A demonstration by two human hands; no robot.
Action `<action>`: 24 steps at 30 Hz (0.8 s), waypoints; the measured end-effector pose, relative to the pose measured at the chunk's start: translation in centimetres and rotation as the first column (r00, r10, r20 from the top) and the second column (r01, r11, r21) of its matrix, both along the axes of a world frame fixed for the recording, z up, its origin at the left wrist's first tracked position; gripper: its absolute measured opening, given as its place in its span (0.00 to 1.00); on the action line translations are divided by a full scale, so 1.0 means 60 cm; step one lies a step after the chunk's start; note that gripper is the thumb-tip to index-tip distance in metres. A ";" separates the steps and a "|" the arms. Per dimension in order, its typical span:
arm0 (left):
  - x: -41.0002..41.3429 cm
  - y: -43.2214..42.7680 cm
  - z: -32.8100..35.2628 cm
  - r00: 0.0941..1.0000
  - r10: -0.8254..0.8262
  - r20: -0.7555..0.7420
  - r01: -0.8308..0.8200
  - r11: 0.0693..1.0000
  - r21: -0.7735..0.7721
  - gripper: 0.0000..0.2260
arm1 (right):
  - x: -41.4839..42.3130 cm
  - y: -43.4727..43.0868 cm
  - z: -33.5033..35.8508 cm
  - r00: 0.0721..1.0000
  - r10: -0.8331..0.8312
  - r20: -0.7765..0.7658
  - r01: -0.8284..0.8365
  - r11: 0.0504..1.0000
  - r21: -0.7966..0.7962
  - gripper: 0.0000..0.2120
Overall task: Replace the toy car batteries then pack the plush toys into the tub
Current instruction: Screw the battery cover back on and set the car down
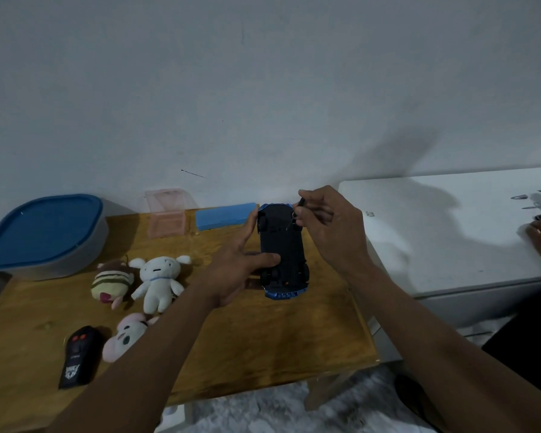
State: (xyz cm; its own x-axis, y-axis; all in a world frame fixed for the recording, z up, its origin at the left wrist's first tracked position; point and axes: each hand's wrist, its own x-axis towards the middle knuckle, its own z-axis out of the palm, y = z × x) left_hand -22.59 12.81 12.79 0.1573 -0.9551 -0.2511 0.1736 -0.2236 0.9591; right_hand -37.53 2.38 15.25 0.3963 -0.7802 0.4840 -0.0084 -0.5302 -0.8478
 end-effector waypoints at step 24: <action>0.000 0.016 -0.008 0.999 0.047 -0.027 -0.046 0.998 0.042 0.39 | 0.004 -0.009 -0.013 0.975 -0.109 -0.193 -0.013 0.841 -0.540 0.12</action>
State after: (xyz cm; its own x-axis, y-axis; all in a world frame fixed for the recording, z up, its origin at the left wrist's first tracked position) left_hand -22.58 13.76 12.32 0.1937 -0.9356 -0.2953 0.2114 -0.2541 0.9438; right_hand -37.26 1.86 14.46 0.5037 -0.4434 0.7414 -0.1887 -0.8940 -0.4064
